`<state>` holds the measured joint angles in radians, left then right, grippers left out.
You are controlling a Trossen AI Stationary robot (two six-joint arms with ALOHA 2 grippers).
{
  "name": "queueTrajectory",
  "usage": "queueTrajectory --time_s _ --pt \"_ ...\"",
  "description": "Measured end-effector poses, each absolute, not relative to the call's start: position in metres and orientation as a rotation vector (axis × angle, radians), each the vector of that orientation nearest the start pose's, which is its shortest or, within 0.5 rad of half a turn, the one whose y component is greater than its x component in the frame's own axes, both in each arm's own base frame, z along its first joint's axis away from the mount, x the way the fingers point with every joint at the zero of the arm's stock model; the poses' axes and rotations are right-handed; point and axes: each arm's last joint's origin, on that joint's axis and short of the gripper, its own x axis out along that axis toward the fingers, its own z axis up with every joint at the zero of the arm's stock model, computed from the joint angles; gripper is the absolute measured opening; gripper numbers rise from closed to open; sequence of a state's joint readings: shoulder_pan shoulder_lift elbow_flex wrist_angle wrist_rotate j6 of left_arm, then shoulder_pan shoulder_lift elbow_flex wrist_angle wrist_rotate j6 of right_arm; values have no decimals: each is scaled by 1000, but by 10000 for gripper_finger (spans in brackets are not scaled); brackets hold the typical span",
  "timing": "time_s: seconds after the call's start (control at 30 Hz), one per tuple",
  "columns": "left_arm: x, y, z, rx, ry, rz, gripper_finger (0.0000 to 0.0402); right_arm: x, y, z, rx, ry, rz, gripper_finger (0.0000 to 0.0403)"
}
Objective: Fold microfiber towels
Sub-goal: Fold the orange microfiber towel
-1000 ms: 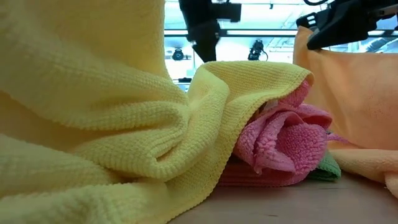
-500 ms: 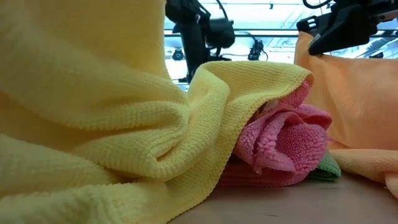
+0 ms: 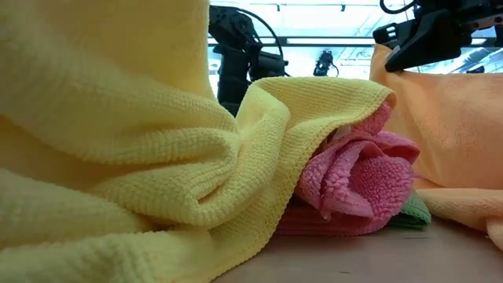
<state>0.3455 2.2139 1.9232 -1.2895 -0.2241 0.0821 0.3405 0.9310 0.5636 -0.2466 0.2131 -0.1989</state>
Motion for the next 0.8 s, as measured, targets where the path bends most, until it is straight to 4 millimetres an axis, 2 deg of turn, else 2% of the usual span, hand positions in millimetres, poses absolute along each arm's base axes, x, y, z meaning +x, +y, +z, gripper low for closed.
queueTrajectory --time_s 0.4,0.8 --pt "387 156 207 -39 1737 426 25 182 58 228 -352 579 180 14" --pt "374 182 208 -23 1774 523 22 182 58 228 -352 579 180 14"
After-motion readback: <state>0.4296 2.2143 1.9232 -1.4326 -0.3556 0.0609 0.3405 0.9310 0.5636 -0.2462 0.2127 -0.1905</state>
